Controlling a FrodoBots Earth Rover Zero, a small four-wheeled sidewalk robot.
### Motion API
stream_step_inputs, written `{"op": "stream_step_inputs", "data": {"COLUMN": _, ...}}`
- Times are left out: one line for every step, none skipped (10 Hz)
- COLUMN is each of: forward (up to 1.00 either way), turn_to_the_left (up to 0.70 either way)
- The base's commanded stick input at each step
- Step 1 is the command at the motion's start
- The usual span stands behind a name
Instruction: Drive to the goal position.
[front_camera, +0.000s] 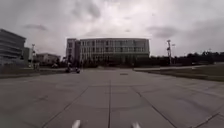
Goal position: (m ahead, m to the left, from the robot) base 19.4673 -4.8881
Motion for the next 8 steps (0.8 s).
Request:
{"op": "stream_step_inputs", "data": {"forward": 0.70, "turn_to_the_left": 0.00}}
{"op": "stream_step_inputs", "data": {"forward": 0.70, "turn_to_the_left": 0.00}}
{"op": "stream_step_inputs", "data": {"forward": 0.70, "turn_to_the_left": 0.00}}
{"op": "stream_step_inputs", "data": {"forward": 0.70, "turn_to_the_left": 0.00}}
{"op": "stream_step_inputs", "data": {"forward": 0.70, "turn_to_the_left": 0.00}}
{"op": "stream_step_inputs", "data": {"forward": 0.70, "turn_to_the_left": 0.00}}
{"op": "stream_step_inputs", "data": {"forward": 0.70, "turn_to_the_left": 0.00}}
{"op": "stream_step_inputs", "data": {"forward": 0.70, "turn_to_the_left": 0.00}}
